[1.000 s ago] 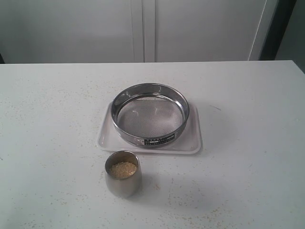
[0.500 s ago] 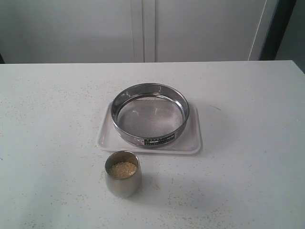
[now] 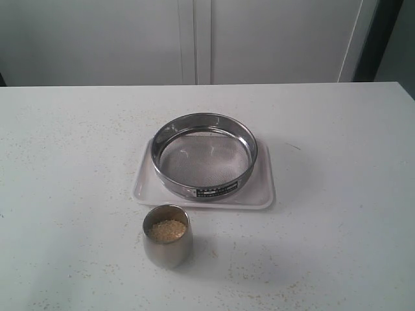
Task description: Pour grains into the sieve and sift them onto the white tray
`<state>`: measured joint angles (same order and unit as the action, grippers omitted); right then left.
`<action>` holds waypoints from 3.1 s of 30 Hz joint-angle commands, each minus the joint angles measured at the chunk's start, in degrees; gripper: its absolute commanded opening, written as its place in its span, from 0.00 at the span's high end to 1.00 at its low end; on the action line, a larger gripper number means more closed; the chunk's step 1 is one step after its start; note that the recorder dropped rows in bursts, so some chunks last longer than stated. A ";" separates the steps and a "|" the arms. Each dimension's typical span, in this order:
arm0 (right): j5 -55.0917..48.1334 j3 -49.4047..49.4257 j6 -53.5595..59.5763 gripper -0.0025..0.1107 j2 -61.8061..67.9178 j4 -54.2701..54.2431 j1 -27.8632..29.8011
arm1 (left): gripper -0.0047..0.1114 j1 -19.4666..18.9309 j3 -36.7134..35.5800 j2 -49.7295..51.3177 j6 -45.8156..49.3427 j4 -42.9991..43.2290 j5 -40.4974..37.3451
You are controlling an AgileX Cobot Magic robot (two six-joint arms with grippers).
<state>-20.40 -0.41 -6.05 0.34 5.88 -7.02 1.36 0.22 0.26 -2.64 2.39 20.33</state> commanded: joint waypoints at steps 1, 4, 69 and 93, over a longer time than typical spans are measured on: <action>0.79 0.41 -0.15 0.98 -0.34 0.07 0.22 | 0.96 -0.20 -0.22 -0.26 -0.07 -0.18 1.10; 0.79 0.41 -0.15 0.98 -0.34 0.07 0.22 | 0.96 -0.20 -0.22 -0.26 -0.07 -0.18 1.65; 0.79 0.41 -0.15 0.98 -0.34 0.07 0.22 | 0.96 -0.07 7.99 90.32 -10.71 50.11 49.64; 0.79 0.41 -0.15 0.98 -0.34 0.07 0.22 | 0.96 8.59 15.97 102.43 -10.04 59.98 49.64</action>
<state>-20.40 -0.41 -6.05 0.34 5.88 -7.02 9.18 15.69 102.03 -12.92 62.76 69.72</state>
